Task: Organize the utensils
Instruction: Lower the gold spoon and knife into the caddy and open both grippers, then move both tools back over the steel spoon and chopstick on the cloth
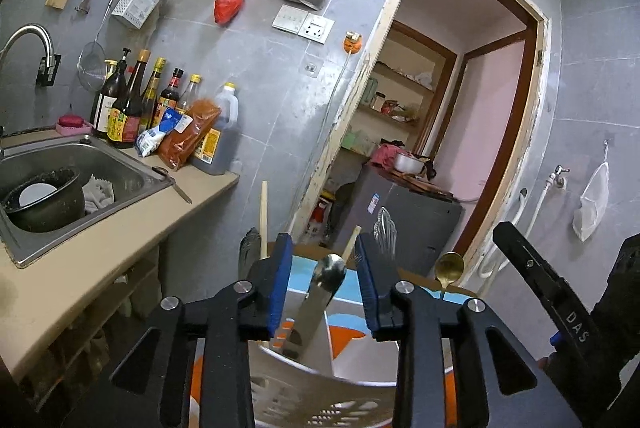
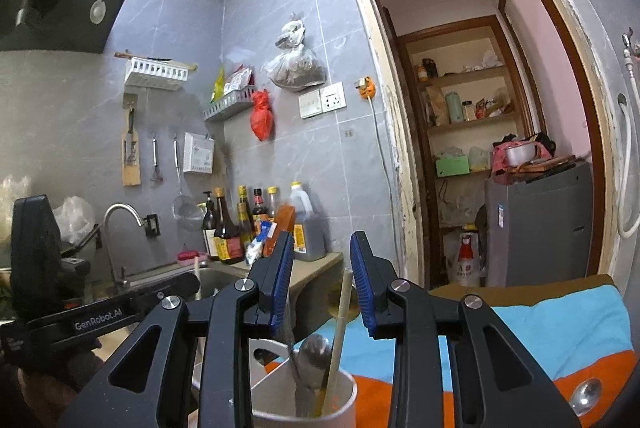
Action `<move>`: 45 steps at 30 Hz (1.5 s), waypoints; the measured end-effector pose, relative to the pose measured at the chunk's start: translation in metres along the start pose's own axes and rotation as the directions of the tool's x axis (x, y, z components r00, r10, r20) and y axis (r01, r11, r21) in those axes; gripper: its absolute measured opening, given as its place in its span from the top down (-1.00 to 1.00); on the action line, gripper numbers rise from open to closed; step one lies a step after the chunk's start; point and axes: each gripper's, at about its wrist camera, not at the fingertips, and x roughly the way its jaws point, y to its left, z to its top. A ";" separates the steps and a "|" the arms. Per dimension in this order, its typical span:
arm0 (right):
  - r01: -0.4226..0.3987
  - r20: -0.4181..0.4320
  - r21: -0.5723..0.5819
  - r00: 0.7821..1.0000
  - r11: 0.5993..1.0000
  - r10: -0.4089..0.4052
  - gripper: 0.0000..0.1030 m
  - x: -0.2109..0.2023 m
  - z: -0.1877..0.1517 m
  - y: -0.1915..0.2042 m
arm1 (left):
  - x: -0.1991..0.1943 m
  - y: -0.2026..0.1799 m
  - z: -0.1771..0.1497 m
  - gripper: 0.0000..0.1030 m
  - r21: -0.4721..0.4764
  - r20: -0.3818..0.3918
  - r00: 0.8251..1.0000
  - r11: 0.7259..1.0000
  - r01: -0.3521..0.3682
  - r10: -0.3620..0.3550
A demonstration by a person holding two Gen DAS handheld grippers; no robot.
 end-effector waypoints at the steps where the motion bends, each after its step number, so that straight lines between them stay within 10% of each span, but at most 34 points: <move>1: -0.005 -0.010 0.011 1.000 1.000 0.006 0.42 -0.001 0.002 -0.001 | -0.001 -0.002 0.001 0.39 -0.002 -0.004 1.000 1.000 0.000 0.000; 10: -0.021 -0.027 0.107 0.999 0.994 0.024 -0.09 -0.023 0.025 -0.020 | -0.014 -0.030 0.014 -0.29 0.004 -0.024 1.000 1.000 0.004 -0.004; 17: 0.024 -0.028 0.133 0.999 0.991 -0.020 -1.00 -0.054 0.050 -0.050 | -0.020 -0.079 0.019 -0.88 0.091 -0.005 1.000 0.996 0.005 -0.004; 33: 0.286 -0.139 0.106 0.953 0.952 -0.271 -1.00 -0.136 0.039 -0.154 | 0.006 -0.167 -0.032 -0.92 0.190 -0.141 0.987 0.977 0.098 -0.071; 45: 0.448 -0.353 0.130 0.855 0.885 -0.381 -1.00 -0.146 -0.025 -0.223 | 0.062 -0.206 -0.118 -0.92 0.193 -0.389 0.916 0.964 0.181 -0.094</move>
